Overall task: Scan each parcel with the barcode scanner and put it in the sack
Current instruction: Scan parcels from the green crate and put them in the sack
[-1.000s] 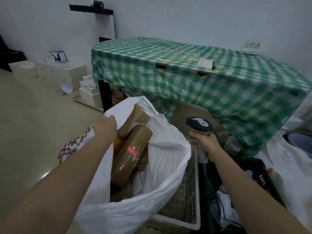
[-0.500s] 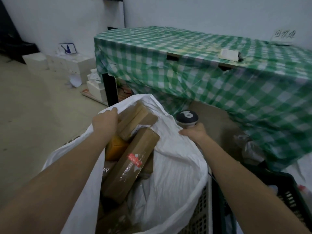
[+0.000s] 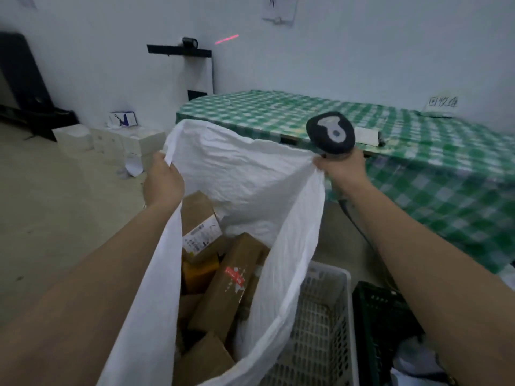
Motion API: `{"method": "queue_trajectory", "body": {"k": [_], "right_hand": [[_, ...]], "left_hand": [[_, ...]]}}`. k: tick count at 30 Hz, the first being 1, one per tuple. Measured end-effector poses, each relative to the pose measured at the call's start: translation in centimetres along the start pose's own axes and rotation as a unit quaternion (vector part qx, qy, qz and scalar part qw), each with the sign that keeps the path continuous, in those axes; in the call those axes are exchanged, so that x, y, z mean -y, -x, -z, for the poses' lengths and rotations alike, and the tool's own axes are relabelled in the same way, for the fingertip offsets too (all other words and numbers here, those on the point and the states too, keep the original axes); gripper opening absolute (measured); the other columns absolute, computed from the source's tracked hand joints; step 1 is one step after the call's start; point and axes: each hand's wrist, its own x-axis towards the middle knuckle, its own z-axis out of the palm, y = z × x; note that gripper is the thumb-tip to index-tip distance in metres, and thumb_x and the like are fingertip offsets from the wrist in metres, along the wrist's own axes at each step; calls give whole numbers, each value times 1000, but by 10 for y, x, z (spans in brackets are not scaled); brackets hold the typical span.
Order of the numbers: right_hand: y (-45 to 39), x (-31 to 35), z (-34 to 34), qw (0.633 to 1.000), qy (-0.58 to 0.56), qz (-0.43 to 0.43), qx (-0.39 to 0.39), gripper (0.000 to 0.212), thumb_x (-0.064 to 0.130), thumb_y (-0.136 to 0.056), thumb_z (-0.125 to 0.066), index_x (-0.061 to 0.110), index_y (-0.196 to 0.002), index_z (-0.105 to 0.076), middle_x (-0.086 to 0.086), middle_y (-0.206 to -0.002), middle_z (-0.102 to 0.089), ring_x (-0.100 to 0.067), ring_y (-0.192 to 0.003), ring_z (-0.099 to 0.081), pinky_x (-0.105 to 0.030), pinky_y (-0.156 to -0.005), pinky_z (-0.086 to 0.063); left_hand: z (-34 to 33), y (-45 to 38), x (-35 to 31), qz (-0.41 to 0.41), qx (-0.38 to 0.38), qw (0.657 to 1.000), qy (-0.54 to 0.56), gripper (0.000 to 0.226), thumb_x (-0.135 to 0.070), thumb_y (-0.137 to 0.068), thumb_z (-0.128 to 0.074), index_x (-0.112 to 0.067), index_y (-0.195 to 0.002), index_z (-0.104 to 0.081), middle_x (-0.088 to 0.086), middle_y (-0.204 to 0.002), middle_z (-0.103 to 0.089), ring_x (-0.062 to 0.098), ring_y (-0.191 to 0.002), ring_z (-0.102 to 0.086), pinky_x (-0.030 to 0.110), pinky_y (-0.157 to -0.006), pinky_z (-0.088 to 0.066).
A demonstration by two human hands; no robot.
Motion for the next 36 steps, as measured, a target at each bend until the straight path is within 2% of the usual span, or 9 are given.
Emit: {"method": "queue_trajectory", "body": {"k": [2,5,8,14,18,21,26,32,36], "right_hand": [[18,-9,5,999,32,-39,15,32,-3,-79,-72,-1,-110,-62,-13,-97,-66,-23,-95,-63,-38,-84,-54],[41,-21,13,996,-6,-86,11,36,-4,-75,-76,-3,-109,-64,-12,-100,-66,-19,-87,-62,-30,-78,-49],[56,-22,21,993,-14,-117,7,27,1,-73,-79,4,-97,-66,-10,-101,-68,-18,-88,-62,-31,-81,-49],[89,-5,56,986,5,-146,86,19,13,-78,-78,8,-92,-66,-6,-75,-64,-19,-64,-58,-30,-59,-47],[111,-2,83,978,-16,-165,124,13,3,-82,-69,11,-87,-61,-9,-71,-59,-21,-62,-55,-35,-59,-47],[127,-3,101,979,-27,-155,133,18,3,-81,-71,13,-92,-62,-8,-76,-61,-21,-65,-58,-37,-63,-51],[155,-11,137,984,-26,-158,81,39,20,-74,-82,7,-106,-65,-13,-93,-71,-26,-81,-67,-47,-84,-57],[198,-24,178,988,-28,-145,46,33,19,-80,-77,6,-109,-66,-6,-92,-70,-21,-81,-66,-34,-71,-53],[227,-38,213,987,-18,-153,39,26,19,-83,-74,18,-106,-61,2,-91,-68,-16,-83,-65,-36,-81,-53]], "left_hand": [[10,8,6,21,12,999,-28,24,-17,-103,-35,0,-115,-46,25,-108,-57,42,-96,-56,42,-72,-38],[22,18,12,39,35,998,-40,20,-16,-102,-35,-4,-113,-46,22,-109,-58,41,-96,-57,42,-74,-38],[34,30,14,38,60,996,-61,18,-11,-100,-36,-6,-114,-45,21,-111,-58,41,-98,-56,41,-73,-37],[46,58,6,39,108,992,-61,35,-6,-93,-48,-8,-128,-41,21,-121,-56,42,-107,-55,42,-78,-40],[48,80,-4,51,117,988,-88,48,-3,-88,-53,-8,-134,-37,20,-127,-51,42,-114,-52,48,-88,-44],[45,94,-12,61,105,984,-132,50,-13,-87,-60,-11,-134,-41,17,-135,-46,40,-122,-47,52,-101,-38],[37,135,-43,-26,92,990,-107,52,-13,-89,-54,-17,-139,-41,10,-147,-37,32,-137,-30,54,-114,-14],[25,196,-89,-132,175,976,-15,49,-8,-90,-46,-18,-137,-42,11,-141,-42,32,-123,-44,47,-103,-38],[5,251,-124,-204,248,945,68,41,-11,-97,-43,-17,-137,-43,5,-144,-37,24,-126,-41,35,-96,-39]]}}
